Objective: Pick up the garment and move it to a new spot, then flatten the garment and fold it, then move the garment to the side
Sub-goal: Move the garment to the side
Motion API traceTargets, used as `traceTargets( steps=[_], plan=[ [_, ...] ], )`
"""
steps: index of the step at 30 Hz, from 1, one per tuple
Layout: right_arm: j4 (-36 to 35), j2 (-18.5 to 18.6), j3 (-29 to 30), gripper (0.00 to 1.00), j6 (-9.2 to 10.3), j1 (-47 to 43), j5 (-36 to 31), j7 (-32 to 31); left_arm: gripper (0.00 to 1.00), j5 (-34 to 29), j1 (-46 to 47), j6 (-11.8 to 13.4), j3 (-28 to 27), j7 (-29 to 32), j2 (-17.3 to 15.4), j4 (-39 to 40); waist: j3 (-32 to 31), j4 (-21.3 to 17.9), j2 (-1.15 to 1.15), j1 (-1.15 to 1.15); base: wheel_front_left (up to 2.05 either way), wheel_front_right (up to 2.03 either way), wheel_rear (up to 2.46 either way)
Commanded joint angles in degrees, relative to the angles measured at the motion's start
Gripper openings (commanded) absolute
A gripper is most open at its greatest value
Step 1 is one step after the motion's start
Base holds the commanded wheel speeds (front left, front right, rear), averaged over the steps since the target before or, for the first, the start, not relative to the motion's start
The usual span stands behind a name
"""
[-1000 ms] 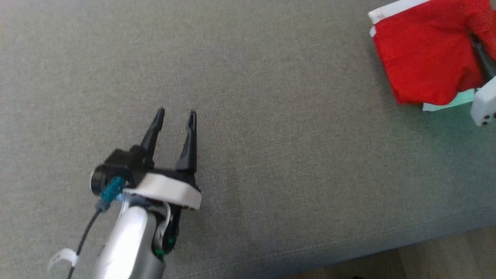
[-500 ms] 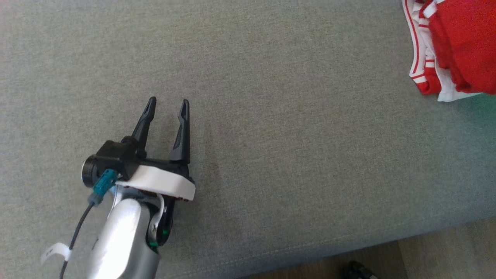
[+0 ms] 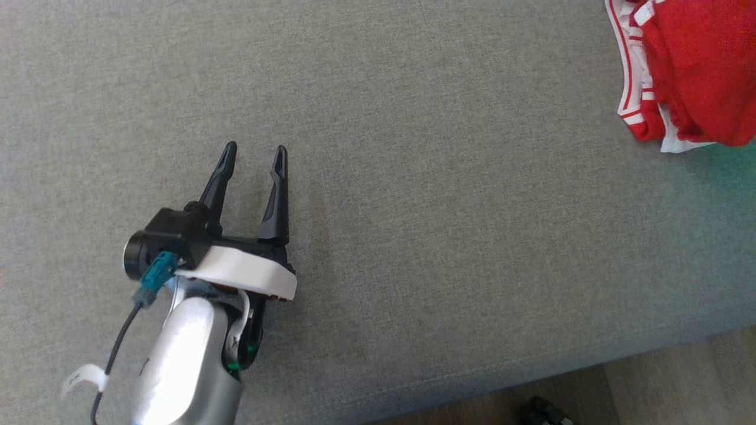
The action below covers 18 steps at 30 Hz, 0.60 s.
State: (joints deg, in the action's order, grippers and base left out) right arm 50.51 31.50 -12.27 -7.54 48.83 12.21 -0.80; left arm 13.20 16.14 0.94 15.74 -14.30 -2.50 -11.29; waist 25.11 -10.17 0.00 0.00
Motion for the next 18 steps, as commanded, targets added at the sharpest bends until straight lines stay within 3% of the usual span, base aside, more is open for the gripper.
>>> traceTargets(
  steps=[1,10,18],
  plan=[
    [-1.7,0.9,0.0,1.00,0.05,0.2,0.3,-0.2,1.00,-0.2,1.0,-0.2,-1.9,-0.7,-0.4,1.6,-0.2,0.0,0.00,0.00,0.00,0.00,0.00],
    [-5.7,0.3,1.5,1.00,0.05,1.3,-2.4,-1.8,1.00,0.5,0.4,0.0,-1.8,-0.7,-0.4,0.9,-3.4,0.0,0.00,0.00,0.00,0.00,0.00],
    [-12.1,-3.9,1.6,1.00,0.05,-0.1,-2.3,-0.9,1.00,1.9,-1.2,0.9,-1.7,-0.7,-0.4,1.5,-8.9,0.9,0.00,0.00,0.00,0.00,0.00]
  ],
)
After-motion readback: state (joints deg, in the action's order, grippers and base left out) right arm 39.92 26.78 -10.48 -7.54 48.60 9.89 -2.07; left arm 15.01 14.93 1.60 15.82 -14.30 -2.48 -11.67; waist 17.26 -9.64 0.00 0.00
